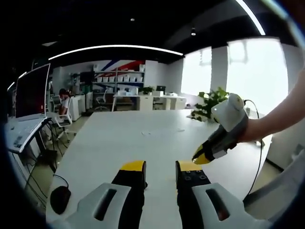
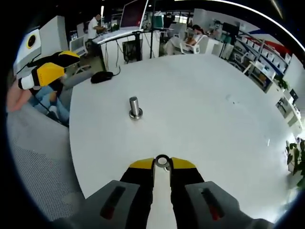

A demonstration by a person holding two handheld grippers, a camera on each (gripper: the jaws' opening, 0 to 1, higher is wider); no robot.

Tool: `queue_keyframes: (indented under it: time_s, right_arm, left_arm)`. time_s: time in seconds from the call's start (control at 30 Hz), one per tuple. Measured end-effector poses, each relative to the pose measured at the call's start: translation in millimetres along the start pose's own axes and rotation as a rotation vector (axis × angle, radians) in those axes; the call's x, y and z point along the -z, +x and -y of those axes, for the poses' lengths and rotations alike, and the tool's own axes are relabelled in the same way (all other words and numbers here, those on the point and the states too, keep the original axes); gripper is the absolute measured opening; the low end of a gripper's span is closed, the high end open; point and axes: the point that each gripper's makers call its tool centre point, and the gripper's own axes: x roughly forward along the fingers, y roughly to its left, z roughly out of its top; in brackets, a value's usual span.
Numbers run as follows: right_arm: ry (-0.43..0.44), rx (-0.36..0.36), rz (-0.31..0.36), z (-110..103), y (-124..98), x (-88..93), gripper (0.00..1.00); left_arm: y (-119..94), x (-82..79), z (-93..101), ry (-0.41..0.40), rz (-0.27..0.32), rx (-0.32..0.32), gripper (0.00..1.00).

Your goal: Place the washer onto the threaded stud by aligning its center hole with the stud, sliding it down to the base, and recovering from edge contact or off-axis alignment until the washer reaches the visible bottom stop.

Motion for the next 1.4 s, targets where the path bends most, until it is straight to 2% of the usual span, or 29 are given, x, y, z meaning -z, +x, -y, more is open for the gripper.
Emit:
queue_keyframes:
  time_s: [0.2,0.33,0.73,1.4]
  right_arm:
    - [-0.012,0.021,-0.017,8,4,0.7,0.13]
    - [-0.033,0.015,-0.040,8,10,2.0,0.13]
    - [-0.025,0.006,-0.094,13,21,14.4,0.14]
    - [-0.032,0.010,-0.130,16,25,19.2,0.14]
  left_arm:
    - [-1,0.7,-2.4,0.000,-0.004,-0.008,0.23]
    - [-1,0.6,-3.6,0.000,-0.005,-0.013,0.23]
    - [-2,0.4,-7.6,-0.010,-0.002,-0.028,0.23]
    - [-2,0.0,-8.5,-0.025,0.004,-0.026,0.23]
